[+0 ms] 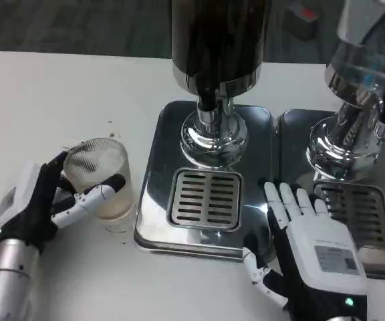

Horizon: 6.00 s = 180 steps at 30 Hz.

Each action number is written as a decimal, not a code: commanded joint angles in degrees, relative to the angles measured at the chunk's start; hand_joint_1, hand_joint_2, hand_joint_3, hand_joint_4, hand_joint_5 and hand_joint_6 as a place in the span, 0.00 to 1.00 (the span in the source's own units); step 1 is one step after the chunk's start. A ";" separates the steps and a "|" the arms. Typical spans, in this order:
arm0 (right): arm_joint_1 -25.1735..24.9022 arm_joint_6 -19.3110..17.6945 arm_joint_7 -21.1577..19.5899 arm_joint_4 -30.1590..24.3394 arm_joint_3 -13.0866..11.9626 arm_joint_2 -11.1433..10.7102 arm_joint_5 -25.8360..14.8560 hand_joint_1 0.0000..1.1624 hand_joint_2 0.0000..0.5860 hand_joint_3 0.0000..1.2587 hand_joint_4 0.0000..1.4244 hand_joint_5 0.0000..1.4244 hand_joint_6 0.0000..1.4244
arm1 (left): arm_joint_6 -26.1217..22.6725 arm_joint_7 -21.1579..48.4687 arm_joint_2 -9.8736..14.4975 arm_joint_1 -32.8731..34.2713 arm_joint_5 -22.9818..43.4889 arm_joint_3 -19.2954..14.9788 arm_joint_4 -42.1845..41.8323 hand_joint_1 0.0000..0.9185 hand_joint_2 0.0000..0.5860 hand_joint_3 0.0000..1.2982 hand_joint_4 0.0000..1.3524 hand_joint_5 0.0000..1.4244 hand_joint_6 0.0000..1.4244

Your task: Grasp the cup under the faucet to collect the drink, then remove the cup.

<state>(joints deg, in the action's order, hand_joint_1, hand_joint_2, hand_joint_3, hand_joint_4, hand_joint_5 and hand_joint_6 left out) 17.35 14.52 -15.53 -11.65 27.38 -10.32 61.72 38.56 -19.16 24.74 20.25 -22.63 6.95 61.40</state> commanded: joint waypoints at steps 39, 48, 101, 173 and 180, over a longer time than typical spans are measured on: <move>0.70 0.48 -0.94 -1.52 -0.55 0.36 1.47 0.28 0.93 0.02 0.00 0.00 0.01 | 6.91 -12.40 -0.52 -0.37 -3.21 1.17 0.39 0.43 0.16 0.41 0.49 0.63 0.66; 0.65 0.44 -0.90 -1.30 -0.71 0.64 1.12 0.28 0.93 0.02 0.00 0.00 0.01 | 7.23 -13.15 -0.62 0.19 -3.83 1.54 0.39 0.44 0.15 0.41 0.49 0.62 0.65; 3.18 4.53 -4.07 -3.52 -0.38 4.06 3.44 0.28 0.91 0.02 0.00 0.00 0.01 | 3.27 -27.16 -8.76 14.83 -19.01 16.46 8.32 0.52 0.10 0.40 0.48 0.61 0.65; -1.71 7.16 -3.34 0.28 -1.50 2.54 3.79 0.16 0.80 0.00 0.00 0.00 0.00 | 23.28 8.01 6.56 1.59 4.63 9.27 -23.48 0.00 0.04 0.00 0.00 0.00 0.00; -1.02 7.55 -3.81 -0.15 -1.41 3.41 4.16 0.16 0.81 0.00 0.00 0.00 0.00 | 22.80 12.95 3.84 2.91 4.50 7.41 -23.43 0.00 0.06 0.00 0.00 0.00 0.00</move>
<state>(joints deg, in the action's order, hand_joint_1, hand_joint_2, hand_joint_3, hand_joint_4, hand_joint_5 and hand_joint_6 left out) 16.00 21.63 -19.06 -11.25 26.06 -7.29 65.80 61.31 -7.58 29.47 22.20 -18.07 15.45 37.93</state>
